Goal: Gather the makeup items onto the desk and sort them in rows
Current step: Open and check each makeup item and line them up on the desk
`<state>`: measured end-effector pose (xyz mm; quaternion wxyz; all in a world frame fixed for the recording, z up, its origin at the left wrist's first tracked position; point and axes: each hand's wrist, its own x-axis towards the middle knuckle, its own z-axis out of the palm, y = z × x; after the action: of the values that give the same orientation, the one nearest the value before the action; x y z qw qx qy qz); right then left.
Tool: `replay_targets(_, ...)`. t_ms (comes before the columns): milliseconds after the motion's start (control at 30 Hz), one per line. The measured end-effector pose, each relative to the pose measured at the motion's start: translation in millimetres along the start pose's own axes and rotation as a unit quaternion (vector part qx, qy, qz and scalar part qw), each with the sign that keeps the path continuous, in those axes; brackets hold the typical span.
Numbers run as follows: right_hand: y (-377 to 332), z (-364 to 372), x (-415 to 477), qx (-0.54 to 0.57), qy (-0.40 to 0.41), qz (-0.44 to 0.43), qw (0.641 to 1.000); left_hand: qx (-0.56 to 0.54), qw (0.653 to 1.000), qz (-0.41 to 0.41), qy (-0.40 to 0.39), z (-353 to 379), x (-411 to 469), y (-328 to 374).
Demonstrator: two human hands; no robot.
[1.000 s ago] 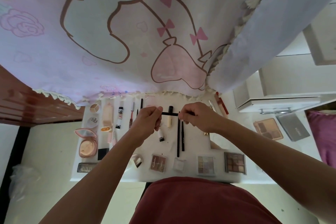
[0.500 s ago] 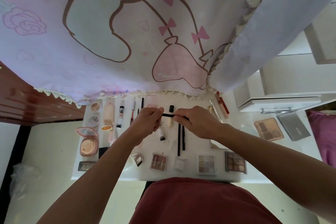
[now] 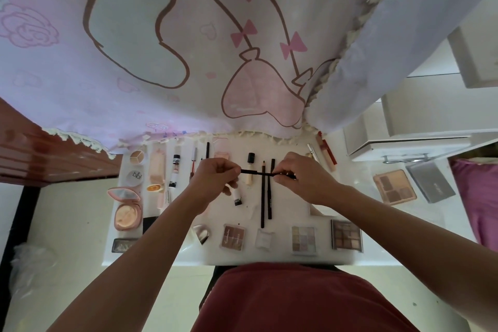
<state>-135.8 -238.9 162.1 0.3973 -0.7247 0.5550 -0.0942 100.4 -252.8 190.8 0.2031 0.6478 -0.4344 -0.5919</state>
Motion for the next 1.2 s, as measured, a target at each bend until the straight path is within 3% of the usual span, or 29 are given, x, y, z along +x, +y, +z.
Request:
replay_targets(167, 35.4, 1.1, -13.8, -0.005, 0.083, 0.136, 0.987, -0.056, 0.998, -0.024, 0.03, 4.9, 14.6, -1.4)
replay_targets(300, 49.8, 16.8, -12.3, 0.048, 0.069, 0.236, 0.968, -0.059, 0.997, -0.038, 0.033, 11.8, 18.4, -6.8)
replay_targets(567, 46.6, 70.9, 25.2, -0.005, -0.053, 0.294, 0.954, -0.066, 0.994, -0.066, 0.055, 9.3, 5.2, -23.7)
replay_targets(833, 42.4, 72.9, 36.4, -0.025, -0.082, 0.304, 0.949, -0.08, 0.991, -0.074, 0.072, 7.4, -8.2, -32.4)
replay_targets(933, 45.4, 65.9, 33.1, -0.016, -0.054, 0.297, 0.953, -0.085, 0.991, -0.075, 0.072, 14.4, -7.0, -29.9)
replay_targets(1000, 44.0, 56.5, 26.9, 0.032, -0.012, 0.274, 0.961, -0.092, 0.991, -0.075, 0.062, 19.0, -4.7, -28.7)
replay_targets(1067, 35.7, 44.3, 18.6, 0.153, 0.013, 0.247, 0.957, -0.1, 0.991, -0.075, 0.051, 23.0, -2.3, -28.2)
replay_targets(1200, 15.2, 22.9, 4.4, 0.347, -0.019, 0.231, 0.909, -0.094, 0.993, -0.065, 0.039, 32.4, 0.3, -23.7)
